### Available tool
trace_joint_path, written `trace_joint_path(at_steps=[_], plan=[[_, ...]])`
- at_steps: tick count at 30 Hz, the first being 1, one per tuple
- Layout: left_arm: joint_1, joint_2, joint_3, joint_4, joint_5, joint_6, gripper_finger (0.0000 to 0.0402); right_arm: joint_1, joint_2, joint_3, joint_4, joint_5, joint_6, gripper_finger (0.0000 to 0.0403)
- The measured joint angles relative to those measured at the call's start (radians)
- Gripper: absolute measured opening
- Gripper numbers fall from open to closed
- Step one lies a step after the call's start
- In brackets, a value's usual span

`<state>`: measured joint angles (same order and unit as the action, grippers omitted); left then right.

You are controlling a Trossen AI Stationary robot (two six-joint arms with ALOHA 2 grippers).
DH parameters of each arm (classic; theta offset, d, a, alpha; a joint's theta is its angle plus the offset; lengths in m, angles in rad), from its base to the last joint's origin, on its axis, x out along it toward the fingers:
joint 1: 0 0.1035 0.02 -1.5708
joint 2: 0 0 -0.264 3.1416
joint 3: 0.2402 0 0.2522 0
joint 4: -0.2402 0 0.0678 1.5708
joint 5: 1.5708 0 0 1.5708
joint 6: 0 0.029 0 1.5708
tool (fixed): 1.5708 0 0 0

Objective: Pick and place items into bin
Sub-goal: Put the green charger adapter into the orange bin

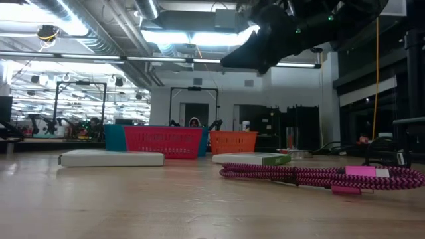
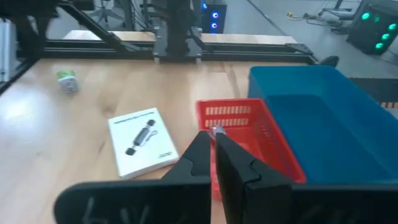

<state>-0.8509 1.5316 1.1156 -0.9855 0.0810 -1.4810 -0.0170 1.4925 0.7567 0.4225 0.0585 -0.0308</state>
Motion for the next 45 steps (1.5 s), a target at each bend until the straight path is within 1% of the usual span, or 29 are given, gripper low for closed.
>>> trace_joint_path(at_steps=[8,16,21,23,28,31,37,41,45], plan=[[-0.055,0.044,0.000,0.001,-0.019,-0.071,0.0075,0.081,0.000,0.001,0.000,0.000,0.004,0.0007],[-0.099,0.050,0.000,-0.002,-0.132,-0.146,0.0147,0.132,0.000,0.001,0.000,0.000,0.031,0.0007],[-0.109,0.095,0.000,-0.007,-0.140,-0.157,0.0180,0.149,0.000,0.001,0.000,0.000,0.033,0.0008],[-0.109,0.124,0.000,-0.023,-0.139,-0.137,0.0188,0.153,0.000,0.001,0.000,0.000,0.034,0.0008],[-0.103,0.198,-0.001,-0.044,-0.137,-0.087,0.0196,0.153,0.000,0.001,0.000,0.000,0.054,0.0008],[-0.098,0.233,-0.001,-0.039,-0.137,-0.086,0.0195,0.154,0.000,0.001,-0.001,0.000,0.056,0.0007],[-0.096,0.274,-0.001,-0.028,-0.133,-0.076,0.0194,0.155,0.001,0.001,-0.001,0.000,0.057,0.0007],[-0.096,0.292,-0.001,-0.028,-0.133,-0.088,0.0183,0.155,0.001,0.001,-0.001,0.000,0.056,0.0007],[-0.096,0.304,0.000,-0.029,-0.117,-0.076,0.0158,0.155,0.001,0.001,-0.001,0.000,0.056,0.0007]])
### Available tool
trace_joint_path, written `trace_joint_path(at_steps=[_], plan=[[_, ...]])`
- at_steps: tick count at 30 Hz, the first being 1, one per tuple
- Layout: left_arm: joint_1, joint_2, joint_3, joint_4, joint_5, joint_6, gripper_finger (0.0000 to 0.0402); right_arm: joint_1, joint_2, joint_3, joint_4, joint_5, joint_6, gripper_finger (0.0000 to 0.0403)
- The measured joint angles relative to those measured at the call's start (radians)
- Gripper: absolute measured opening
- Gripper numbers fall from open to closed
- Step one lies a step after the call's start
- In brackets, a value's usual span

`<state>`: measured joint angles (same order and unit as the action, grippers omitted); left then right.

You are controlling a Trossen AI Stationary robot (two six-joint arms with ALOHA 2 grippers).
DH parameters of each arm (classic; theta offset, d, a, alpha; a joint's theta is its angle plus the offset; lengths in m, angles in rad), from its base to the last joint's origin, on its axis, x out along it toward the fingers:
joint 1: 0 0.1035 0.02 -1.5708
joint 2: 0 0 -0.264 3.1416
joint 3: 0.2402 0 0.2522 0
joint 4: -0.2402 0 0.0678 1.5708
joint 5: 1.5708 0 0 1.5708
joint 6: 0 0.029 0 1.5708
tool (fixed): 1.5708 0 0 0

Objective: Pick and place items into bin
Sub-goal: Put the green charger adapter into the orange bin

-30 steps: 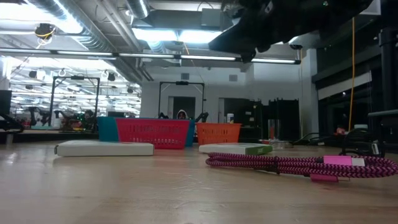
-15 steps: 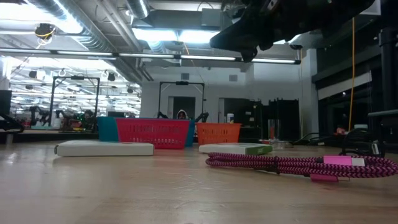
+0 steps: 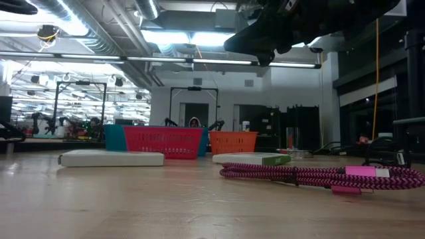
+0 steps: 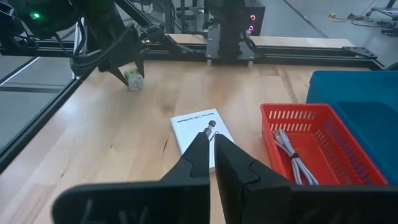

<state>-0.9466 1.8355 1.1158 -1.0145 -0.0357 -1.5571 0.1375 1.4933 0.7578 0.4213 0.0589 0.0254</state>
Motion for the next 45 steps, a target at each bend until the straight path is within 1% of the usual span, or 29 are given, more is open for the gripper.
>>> trace_joint_path(at_steps=[2,5,7,10,13,17,21,23,25,27,30,34,36,40,45], plan=[[0.000,-0.003,0.000,0.000,0.012,0.020,0.0144,0.000,0.000,0.000,0.000,0.000,0.000,0.0007],[0.000,-0.031,-0.002,-0.003,0.007,0.047,0.0144,0.000,0.000,0.000,0.000,0.000,0.000,0.0007],[0.000,-0.071,-0.002,-0.009,-0.007,0.070,0.0144,0.000,0.000,0.000,0.000,0.000,0.000,0.0007],[0.000,-0.136,-0.002,-0.020,-0.066,0.090,0.0144,0.000,0.000,0.000,0.000,0.000,0.001,0.0007],[0.000,-0.221,-0.002,-0.026,-0.173,0.131,0.0144,0.000,0.000,0.000,0.000,0.000,0.014,0.0007],[0.000,-0.334,-0.002,-0.039,-0.391,0.232,0.0144,0.000,0.000,0.000,0.000,0.000,0.020,0.0007],[0.000,-0.423,-0.002,-0.052,-0.554,0.319,0.0144,0.000,0.000,0.000,-0.001,0.000,0.018,0.0007],[0.000,-0.451,-0.004,-0.068,-0.610,0.346,0.0144,0.000,0.000,-0.005,0.009,0.000,0.006,0.0007],[0.000,-0.476,-0.032,-0.051,-0.658,0.365,0.0144,0.000,0.000,-0.031,0.042,0.000,0.000,0.0007],[0.000,-0.498,-0.084,-0.024,-0.702,0.396,0.0144,0.000,0.000,-0.076,0.109,0.000,0.001,0.0007],[0.007,-0.539,-0.173,0.027,-0.752,0.429,0.0144,0.000,0.000,-0.141,0.253,0.000,-0.013,0.0007],[0.040,-0.621,-0.292,0.164,-0.835,0.497,0.0144,-0.004,-0.003,-0.189,0.358,0.000,-0.030,0.0007],[0.069,-0.663,-0.343,0.277,-0.846,0.585,0.0144,-0.009,-0.003,-0.194,0.361,0.000,-0.029,0.0007],[0.146,-0.730,-0.427,0.481,-0.823,0.803,0.0144,-0.018,-0.003,-0.194,0.360,0.001,-0.029,0.0007],[0.281,-0.778,-0.498,0.664,-0.721,1.036,0.0144,-0.018,-0.004,-0.194,0.373,0.000,-0.032,0.0007]])
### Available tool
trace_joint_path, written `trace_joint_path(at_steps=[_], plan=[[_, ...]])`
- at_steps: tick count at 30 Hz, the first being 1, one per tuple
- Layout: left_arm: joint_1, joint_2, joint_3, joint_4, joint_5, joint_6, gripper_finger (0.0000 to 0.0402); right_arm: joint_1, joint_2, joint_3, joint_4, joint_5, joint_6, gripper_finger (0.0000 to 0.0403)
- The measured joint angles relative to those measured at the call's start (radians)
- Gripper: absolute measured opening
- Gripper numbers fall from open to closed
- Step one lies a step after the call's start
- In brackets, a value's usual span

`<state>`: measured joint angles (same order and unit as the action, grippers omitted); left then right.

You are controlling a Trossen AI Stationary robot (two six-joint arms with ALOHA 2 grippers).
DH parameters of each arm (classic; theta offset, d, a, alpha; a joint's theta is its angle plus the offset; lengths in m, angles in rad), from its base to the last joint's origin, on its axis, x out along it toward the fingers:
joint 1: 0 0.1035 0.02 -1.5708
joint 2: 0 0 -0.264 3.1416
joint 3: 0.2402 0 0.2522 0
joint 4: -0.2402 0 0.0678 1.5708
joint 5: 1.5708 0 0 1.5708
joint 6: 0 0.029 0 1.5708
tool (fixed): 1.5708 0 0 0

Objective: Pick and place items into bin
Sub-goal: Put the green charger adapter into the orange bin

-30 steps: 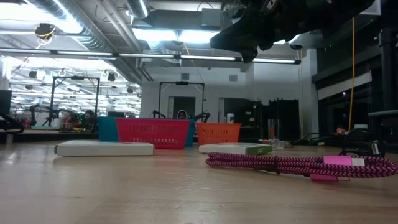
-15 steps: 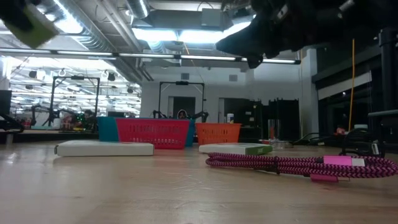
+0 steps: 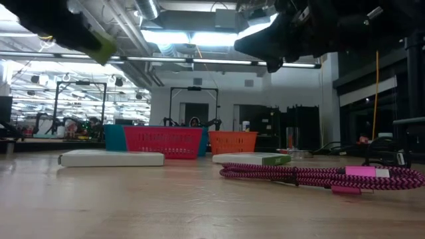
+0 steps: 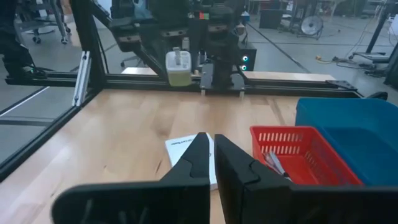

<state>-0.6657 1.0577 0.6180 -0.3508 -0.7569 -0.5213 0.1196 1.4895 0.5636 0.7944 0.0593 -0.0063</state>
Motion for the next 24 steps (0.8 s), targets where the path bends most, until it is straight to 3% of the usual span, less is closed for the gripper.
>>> trace_joint_path(at_steps=[11,16,22,24], plan=[[0.302,-0.010,-0.095,0.344,0.318,0.372,0.0144,-0.011,0.000,0.000,-0.005,0.000,-0.002,0.0007],[0.427,-0.010,-0.095,0.416,0.462,0.460,0.0144,-0.050,0.000,0.000,-0.005,0.003,0.001,0.0007],[0.571,-0.002,-0.094,0.442,0.511,0.495,0.0144,-0.091,-0.022,0.000,-0.037,0.000,-0.001,0.0007],[0.622,0.006,-0.094,0.471,0.570,0.514,0.0144,-0.106,-0.063,0.000,-0.090,0.000,-0.001,0.0007]])
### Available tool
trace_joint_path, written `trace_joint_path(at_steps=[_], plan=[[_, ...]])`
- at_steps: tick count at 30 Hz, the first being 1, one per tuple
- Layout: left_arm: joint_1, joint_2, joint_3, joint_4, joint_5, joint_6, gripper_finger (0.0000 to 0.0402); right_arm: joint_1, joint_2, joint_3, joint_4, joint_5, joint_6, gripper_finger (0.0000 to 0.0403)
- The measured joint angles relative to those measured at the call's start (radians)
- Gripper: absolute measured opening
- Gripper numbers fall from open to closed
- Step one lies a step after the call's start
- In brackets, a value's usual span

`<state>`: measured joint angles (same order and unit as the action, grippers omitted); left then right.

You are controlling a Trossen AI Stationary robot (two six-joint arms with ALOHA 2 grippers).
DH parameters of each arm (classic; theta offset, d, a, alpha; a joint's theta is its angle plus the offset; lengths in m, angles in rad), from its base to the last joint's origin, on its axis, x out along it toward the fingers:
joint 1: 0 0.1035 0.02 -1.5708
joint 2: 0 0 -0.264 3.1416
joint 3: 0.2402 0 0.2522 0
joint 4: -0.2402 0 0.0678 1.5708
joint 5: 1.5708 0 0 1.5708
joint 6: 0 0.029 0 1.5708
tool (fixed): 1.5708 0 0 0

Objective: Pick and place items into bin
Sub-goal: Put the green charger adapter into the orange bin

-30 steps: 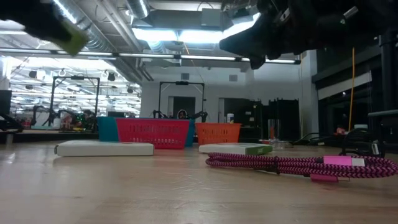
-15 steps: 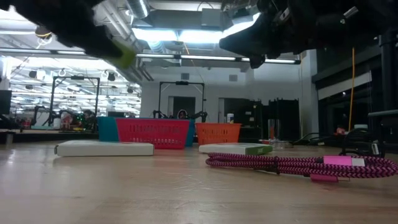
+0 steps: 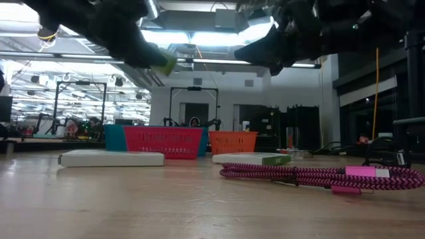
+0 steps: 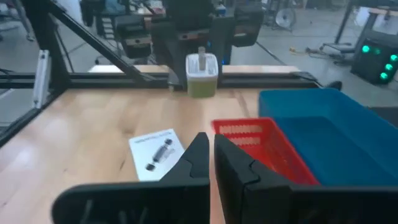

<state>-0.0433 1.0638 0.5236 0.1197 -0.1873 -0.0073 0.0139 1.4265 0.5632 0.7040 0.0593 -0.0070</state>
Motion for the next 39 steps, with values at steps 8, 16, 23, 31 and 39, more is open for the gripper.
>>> trace_joint_path(at_steps=[8,16,23,31,39], plan=[[0.197,0.155,0.115,0.030,0.123,0.090,0.0144,-0.035,-0.178,0.000,-0.204,0.000,-0.004,0.0007],[0.328,0.412,0.435,-0.192,0.206,0.201,0.0144,-0.065,-0.235,0.000,-0.307,0.000,-0.025,0.0007],[0.379,0.555,0.675,-0.386,0.207,0.238,0.0144,-0.101,-0.239,0.000,-0.369,0.000,-0.025,0.0007],[0.418,0.699,0.897,-0.595,0.206,0.258,0.0144,-0.143,-0.239,0.000,-0.386,0.001,-0.024,0.0007],[0.420,0.738,0.955,-0.658,0.204,0.299,0.0144,-0.143,-0.239,0.000,-0.395,0.000,-0.023,0.0007]])
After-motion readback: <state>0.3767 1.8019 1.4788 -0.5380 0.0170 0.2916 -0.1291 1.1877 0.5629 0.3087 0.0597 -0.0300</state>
